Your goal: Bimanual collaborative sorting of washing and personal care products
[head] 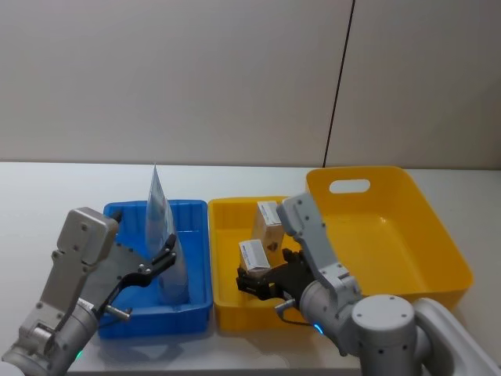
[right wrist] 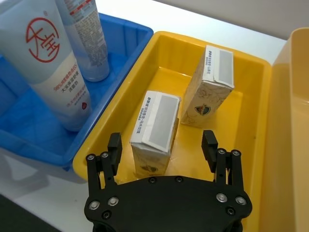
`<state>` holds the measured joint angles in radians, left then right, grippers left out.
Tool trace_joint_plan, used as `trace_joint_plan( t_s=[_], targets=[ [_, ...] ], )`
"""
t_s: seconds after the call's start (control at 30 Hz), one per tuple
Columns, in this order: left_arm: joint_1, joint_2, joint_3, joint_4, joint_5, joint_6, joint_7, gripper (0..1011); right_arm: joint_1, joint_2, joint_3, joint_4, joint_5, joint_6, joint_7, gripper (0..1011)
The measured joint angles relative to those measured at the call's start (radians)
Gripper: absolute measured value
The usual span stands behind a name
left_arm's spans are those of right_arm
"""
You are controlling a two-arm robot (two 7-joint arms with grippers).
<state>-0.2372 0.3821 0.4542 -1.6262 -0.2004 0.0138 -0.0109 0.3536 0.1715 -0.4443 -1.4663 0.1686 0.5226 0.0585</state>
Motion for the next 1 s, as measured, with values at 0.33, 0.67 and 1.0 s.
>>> trace_joint_plan(
  t_s=[0.33, 0.67, 1.0],
  targets=[
    [0.000, 0.000, 0.000, 0.000, 0.000, 0.000, 0.000, 1001, 0.056, -0.046, -0.017, 0.094, -0.024, 0.003, -0.017, 1003],
    [0.000, 0.000, 0.000, 0.000, 0.000, 0.000, 0.000, 1001, 0.079, -0.069, -0.021, 0.135, -0.038, -0.008, -0.025, 994],
    [0.000, 0.000, 0.000, 0.000, 0.000, 0.000, 0.000, 1001, 0.089, -0.079, -0.023, 0.154, -0.044, -0.014, -0.028, 750]
  ],
)
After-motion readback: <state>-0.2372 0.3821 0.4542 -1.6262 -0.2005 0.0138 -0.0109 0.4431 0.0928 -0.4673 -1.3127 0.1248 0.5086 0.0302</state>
